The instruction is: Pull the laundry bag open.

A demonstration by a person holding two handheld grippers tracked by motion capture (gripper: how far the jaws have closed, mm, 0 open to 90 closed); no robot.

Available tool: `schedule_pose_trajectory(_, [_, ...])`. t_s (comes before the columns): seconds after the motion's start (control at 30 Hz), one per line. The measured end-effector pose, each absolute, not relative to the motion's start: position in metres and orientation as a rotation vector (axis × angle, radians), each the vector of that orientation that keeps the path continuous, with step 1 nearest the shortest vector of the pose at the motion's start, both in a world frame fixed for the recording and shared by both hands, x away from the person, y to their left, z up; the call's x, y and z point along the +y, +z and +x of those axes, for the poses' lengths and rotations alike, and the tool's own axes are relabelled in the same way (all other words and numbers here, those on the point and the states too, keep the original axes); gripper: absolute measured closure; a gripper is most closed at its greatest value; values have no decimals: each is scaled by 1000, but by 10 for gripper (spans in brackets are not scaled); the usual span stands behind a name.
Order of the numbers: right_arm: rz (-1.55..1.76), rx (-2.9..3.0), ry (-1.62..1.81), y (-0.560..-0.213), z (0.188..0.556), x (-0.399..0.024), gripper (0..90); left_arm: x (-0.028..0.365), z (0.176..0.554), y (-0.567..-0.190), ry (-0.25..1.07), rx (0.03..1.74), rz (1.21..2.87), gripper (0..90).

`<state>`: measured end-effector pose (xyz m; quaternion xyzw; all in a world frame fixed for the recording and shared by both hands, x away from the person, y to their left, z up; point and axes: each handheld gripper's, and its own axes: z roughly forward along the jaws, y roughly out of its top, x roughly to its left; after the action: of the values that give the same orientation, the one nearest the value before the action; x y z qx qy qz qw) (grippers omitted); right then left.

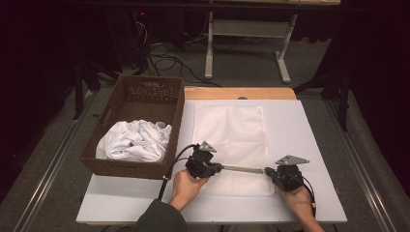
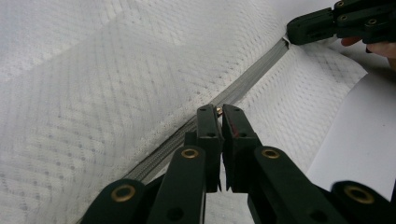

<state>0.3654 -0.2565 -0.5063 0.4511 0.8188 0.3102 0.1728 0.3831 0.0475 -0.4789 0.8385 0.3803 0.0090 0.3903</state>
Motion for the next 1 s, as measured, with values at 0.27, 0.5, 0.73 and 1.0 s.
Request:
schedule_pose_trajectory(0.27, [1280,2324,877,-506,366,-256,900,57,377,-477,61,971,2153,861])
schedule_pose_trajectory(0.5, [1286,2327,884,-506,366,-257,900,58,379,-479,56,971,2159,861])
schedule_pose_trajectory(0.73, [1294,2330,891,-506,367,-258,900,57,377,-478,86,972,2169,862])
schedule_pose_trajectory(1.0, [1295,2327,881,-506,367,-257,900,66,374,-479,99,1002,2149,862])
